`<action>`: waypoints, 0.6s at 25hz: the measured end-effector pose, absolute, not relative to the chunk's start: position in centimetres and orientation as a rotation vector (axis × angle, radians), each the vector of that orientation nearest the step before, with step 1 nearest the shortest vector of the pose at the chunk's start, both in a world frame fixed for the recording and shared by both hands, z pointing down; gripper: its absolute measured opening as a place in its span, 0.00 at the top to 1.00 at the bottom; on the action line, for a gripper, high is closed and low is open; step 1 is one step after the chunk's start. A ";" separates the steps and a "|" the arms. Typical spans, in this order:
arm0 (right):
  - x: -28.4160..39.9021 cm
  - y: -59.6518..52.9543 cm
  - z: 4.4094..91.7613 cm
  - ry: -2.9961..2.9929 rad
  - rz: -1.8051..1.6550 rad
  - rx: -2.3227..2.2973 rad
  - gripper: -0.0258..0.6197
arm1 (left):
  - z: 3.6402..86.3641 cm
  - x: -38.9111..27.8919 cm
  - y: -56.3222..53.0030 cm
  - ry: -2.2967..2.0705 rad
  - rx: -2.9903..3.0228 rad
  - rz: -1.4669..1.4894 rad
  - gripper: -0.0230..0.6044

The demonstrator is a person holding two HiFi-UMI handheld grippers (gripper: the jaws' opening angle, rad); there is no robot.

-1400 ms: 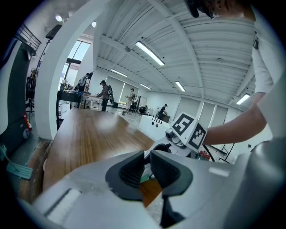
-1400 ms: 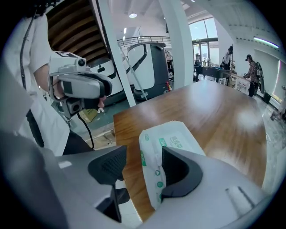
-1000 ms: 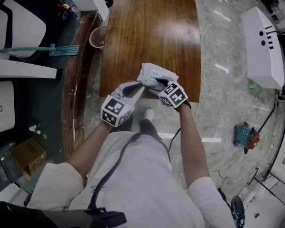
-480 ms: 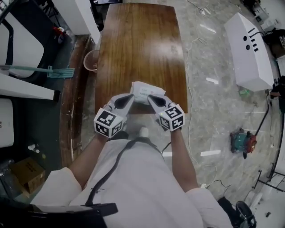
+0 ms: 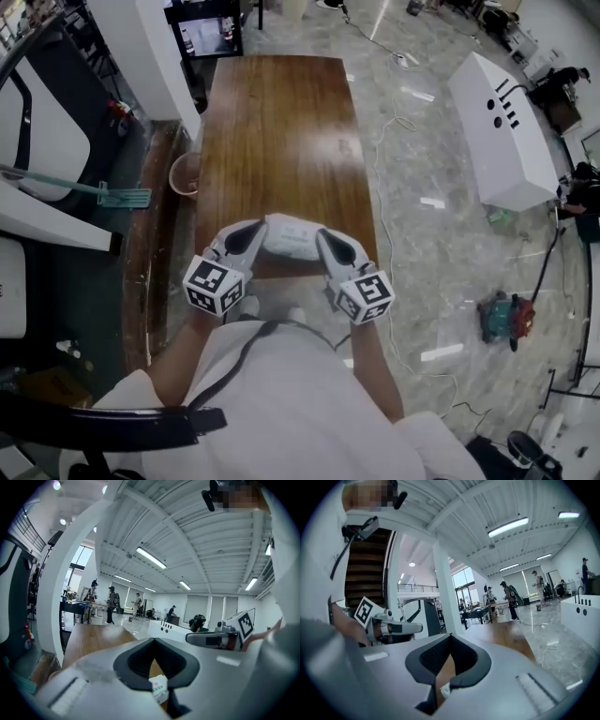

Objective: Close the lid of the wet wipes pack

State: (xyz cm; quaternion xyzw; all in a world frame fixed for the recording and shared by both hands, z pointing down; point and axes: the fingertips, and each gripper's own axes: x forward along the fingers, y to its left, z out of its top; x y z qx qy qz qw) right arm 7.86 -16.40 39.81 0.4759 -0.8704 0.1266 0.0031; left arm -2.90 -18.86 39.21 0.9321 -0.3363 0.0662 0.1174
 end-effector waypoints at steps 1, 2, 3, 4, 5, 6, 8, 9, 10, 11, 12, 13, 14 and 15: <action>8.4 -16.1 39.0 -2.739 0.395 1.528 0.95 | 38.7 -2.9 -18.8 -0.989 2.733 0.185 0.96; 8.9 -16.0 38.3 -2.744 0.389 1.560 0.95 | 38.2 -3.0 -18.9 -0.993 2.737 0.175 0.96; 9.3 -15.9 37.7 -2.745 0.381 1.585 0.95 | 37.8 -3.0 -19.0 -0.996 2.741 0.165 0.96; 9.5 -16.0 37.4 -2.744 0.374 1.602 0.95 | 37.4 -3.0 -19.2 -0.998 2.745 0.157 0.96; 9.7 -16.0 37.2 -2.742 0.367 1.612 0.95 | 37.1 -3.1 -19.4 -0.999 2.750 0.151 0.96; 9.7 -16.1 37.0 -2.739 0.359 1.617 0.95 | 36.9 -3.1 -19.5 -0.998 2.755 0.148 0.96; 9.7 -16.1 36.8 -2.732 0.345 1.626 0.95 | 36.5 -3.0 -19.7 -0.997 2.766 0.142 0.96; 9.8 -16.1 36.8 -2.728 0.340 1.631 0.95 | 36.3 -2.9 -19.7 -0.995 2.770 0.137 0.96; 9.9 -16.1 36.8 -2.724 0.336 1.635 0.95 | 36.2 -2.8 -19.7 -0.994 2.773 0.134 0.96; 9.9 -16.1 36.8 -2.720 0.334 1.637 0.95 | 36.2 -2.7 -19.7 -0.992 2.776 0.133 0.96; 9.9 -16.1 36.9 -2.716 0.335 1.637 0.95 | 36.2 -2.6 -19.7 -0.990 2.777 0.133 0.96; 9.9 -16.1 37.1 -2.711 0.336 1.636 0.95 | 36.3 -2.6 -19.7 -0.987 2.777 0.135 0.96; 9.9 -16.2 37.3 -2.706 0.336 1.634 0.95 | 36.5 -2.5 -19.8 -0.983 2.777 0.137 0.96; 9.8 -16.2 37.5 -2.701 0.336 1.633 0.95 | 36.6 -2.5 -19.8 -0.980 2.777 0.140 0.96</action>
